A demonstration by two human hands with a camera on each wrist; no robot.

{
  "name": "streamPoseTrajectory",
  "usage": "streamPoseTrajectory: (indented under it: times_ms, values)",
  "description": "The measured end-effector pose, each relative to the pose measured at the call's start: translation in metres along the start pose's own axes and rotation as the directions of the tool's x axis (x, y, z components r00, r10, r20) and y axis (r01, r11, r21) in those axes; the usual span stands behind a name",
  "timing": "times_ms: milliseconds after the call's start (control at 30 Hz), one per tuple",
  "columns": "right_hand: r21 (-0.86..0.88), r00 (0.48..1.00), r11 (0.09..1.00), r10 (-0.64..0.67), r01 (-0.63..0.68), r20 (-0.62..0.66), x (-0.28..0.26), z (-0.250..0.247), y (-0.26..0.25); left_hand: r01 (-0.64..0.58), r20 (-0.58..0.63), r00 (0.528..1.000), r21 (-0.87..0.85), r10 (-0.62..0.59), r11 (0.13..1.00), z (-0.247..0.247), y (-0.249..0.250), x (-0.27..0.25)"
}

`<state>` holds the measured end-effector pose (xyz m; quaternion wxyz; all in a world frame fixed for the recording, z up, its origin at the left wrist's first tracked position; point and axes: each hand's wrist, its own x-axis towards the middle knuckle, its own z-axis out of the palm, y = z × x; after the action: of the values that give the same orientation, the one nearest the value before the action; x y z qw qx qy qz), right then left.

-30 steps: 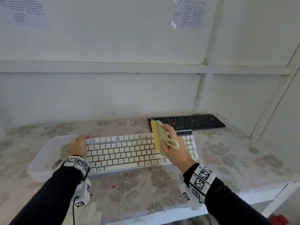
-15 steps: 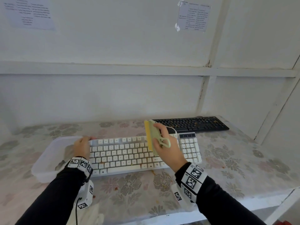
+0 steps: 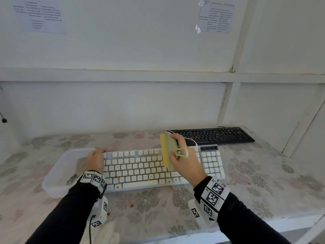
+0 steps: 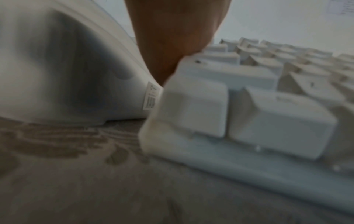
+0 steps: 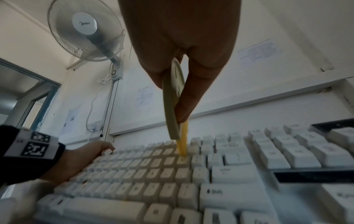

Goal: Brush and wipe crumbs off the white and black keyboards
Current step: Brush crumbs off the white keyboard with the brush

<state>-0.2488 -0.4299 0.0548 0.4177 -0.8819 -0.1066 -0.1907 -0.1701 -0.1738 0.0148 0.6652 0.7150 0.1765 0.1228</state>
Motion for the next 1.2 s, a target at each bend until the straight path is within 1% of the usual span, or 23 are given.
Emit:
streamPoseTrajectory:
  times_ms: [33,100,167,233,300,367,433,533,567,600,667,767,867,900,967,1033,1067,1133,1200]
  values:
    - [-0.003,0.998,0.999,-0.05,0.05,-0.033,0.001,0.005,0.001,-0.003,-0.001,1.0,-0.005,0.003,1.0,0.0,0.0,-0.001]
    - [0.003,0.996,0.996,-0.084,0.084,-0.021,-0.001,0.014,0.003,0.009,-0.01,1.0,-0.037,-0.009,0.999,0.0,0.001,-0.002]
    - [0.002,0.997,0.998,-0.057,0.057,0.059,-0.007,0.02,0.005,0.013,-0.012,1.0,-0.051,-0.014,0.999,0.001,0.004,-0.005]
    - [-0.003,0.989,1.0,0.011,-0.011,0.15,-0.015,0.019,0.007,0.002,-0.008,1.0,-0.05,-0.002,0.999,0.001,0.006,-0.009]
    - [-0.004,0.978,0.998,0.058,-0.058,0.202,-0.017,0.013,0.007,-0.004,-0.005,1.0,-0.051,0.004,0.999,0.0,0.007,-0.008]
    - [-0.031,0.969,0.997,0.073,-0.067,0.234,-0.015,0.005,0.004,-0.009,0.0,1.0,-0.023,0.009,1.0,-0.002,0.006,-0.008]
    - [-0.025,0.981,0.998,0.053,-0.05,0.185,-0.01,0.003,-0.002,0.001,0.005,1.0,-0.04,-0.001,0.999,-0.001,0.008,-0.008]
    - [0.011,0.996,0.997,-0.072,0.072,0.051,-0.002,0.013,-0.008,0.005,0.004,1.0,-0.04,-0.005,0.999,0.0,0.012,-0.013]
    - [0.009,0.994,0.995,-0.103,0.103,0.035,-0.001,0.018,-0.009,0.001,0.006,1.0,-0.033,-0.001,0.999,0.0,0.012,-0.012]
    - [0.004,0.993,0.994,-0.112,0.112,0.045,-0.001,0.022,-0.01,-0.007,0.001,1.0,-0.03,0.007,1.0,0.0,0.013,-0.014]
    - [-0.011,0.989,0.997,-0.078,0.08,0.126,-0.005,0.028,-0.012,-0.009,-0.008,1.0,-0.045,0.008,0.999,0.001,0.013,-0.014]
    - [-0.055,0.967,0.998,0.002,0.013,0.256,-0.015,0.027,-0.012,0.003,-0.009,1.0,-0.052,-0.003,0.999,0.001,0.011,-0.011]
    - [-0.12,0.951,0.993,0.048,-0.012,0.304,-0.017,0.019,-0.009,0.016,-0.002,1.0,-0.066,-0.016,0.998,0.001,0.009,-0.009]
    - [-0.123,0.954,0.992,0.061,-0.025,0.295,-0.015,0.017,-0.008,0.016,0.0,1.0,-0.065,-0.016,0.998,0.001,0.009,-0.008]
    - [-0.086,0.973,0.996,0.049,-0.03,0.226,-0.01,0.014,-0.01,0.007,-0.003,1.0,-0.078,-0.008,0.997,0.001,0.008,-0.008]
    - [-0.039,0.992,0.998,-0.035,0.04,0.122,-0.006,0.016,-0.016,0.011,0.002,1.0,-0.085,-0.011,0.996,0.0,0.008,-0.007]
    - [-0.023,0.993,0.996,-0.081,0.083,0.086,-0.004,0.02,-0.018,0.021,0.006,1.0,-0.093,-0.02,0.995,0.0,0.008,-0.007]
    - [-0.003,0.988,0.991,-0.135,0.135,0.074,-0.003,0.028,-0.019,0.042,0.017,0.999,-0.104,-0.041,0.994,0.0,0.005,-0.004]
    - [-0.018,0.981,0.99,-0.138,0.142,0.139,-0.005,0.035,-0.018,0.051,0.021,0.999,-0.109,-0.049,0.993,-0.001,0.002,-0.001]
